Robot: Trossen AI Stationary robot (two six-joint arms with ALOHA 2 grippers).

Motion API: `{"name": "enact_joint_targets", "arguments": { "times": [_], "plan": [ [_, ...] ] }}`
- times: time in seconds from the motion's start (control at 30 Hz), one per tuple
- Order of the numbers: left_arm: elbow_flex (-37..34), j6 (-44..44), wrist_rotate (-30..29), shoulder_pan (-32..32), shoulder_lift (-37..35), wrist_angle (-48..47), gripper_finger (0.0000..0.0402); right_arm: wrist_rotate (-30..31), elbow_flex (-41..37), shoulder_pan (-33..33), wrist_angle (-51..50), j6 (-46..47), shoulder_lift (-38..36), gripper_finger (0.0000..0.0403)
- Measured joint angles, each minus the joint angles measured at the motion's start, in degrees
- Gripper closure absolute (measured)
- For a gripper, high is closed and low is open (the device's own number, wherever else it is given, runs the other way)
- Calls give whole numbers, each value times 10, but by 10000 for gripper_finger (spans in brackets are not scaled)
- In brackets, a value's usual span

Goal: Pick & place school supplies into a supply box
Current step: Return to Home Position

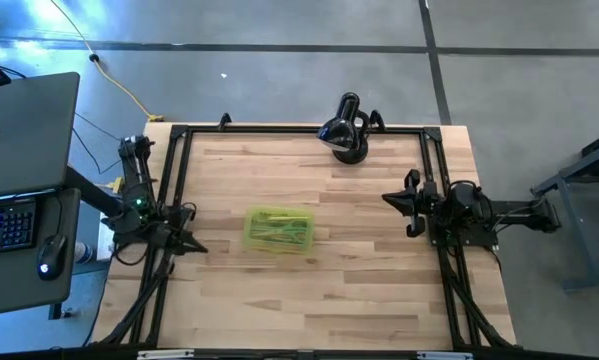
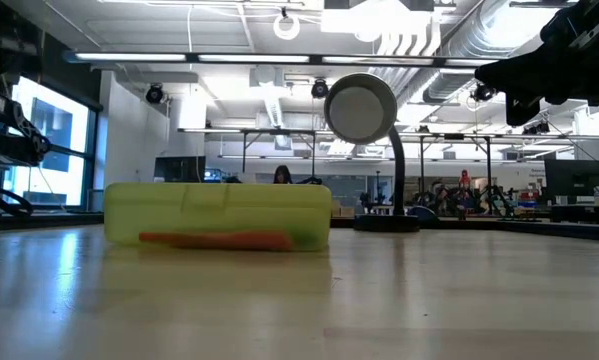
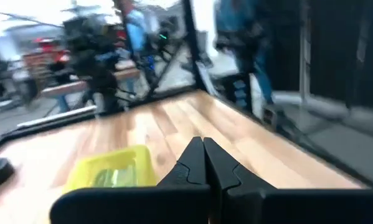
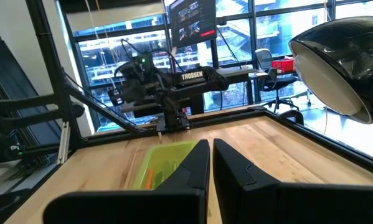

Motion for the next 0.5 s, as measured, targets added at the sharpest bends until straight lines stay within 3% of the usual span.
{"name": "enact_joint_targets", "arguments": {
  "times": [0.07,0.2,0.3,0.5],
  "plan": [
    [-10,-24,-4,14,3,31,385,0,0,0,0,0,0,402],
    [-12,-40,55,38,5,42,385,-1,0,0,0,0,0,402],
    [-12,-60,48,49,5,41,385,0,0,0,0,0,0,402],
    [-12,-186,43,52,5,40,373,0,0,0,0,0,0,402]
  ]
}}
